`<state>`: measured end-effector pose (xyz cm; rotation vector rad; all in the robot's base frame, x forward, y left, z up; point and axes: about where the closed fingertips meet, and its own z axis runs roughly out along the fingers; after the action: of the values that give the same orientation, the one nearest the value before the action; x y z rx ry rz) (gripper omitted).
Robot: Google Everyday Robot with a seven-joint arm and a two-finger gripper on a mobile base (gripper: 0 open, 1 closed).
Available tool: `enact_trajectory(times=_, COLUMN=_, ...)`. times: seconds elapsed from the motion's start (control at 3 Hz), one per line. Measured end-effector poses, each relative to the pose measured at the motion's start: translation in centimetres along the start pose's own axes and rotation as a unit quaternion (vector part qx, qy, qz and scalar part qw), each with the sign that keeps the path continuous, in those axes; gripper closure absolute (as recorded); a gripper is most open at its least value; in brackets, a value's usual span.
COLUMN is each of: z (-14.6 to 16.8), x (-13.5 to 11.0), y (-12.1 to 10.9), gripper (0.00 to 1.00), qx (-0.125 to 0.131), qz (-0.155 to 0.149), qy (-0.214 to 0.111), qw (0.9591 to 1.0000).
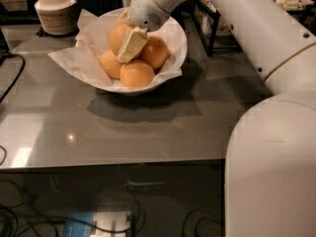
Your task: Pick orange from white bowl
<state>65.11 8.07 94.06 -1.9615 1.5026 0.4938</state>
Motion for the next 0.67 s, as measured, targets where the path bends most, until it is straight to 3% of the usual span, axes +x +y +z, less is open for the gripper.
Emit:
enact_trajectory(times=0.33, z=-0.7, x=-0.5, y=0.0, gripper=1.0, qx=0.012, qz=-0.006, qy=-0.029, qw=0.9995)
enact_trajectory(times=0.67, z=-2.4, x=-3.4, y=0.3, gripper=1.0, qx=0.032, qz=-0.04, qy=-0.052, qw=0.9973)
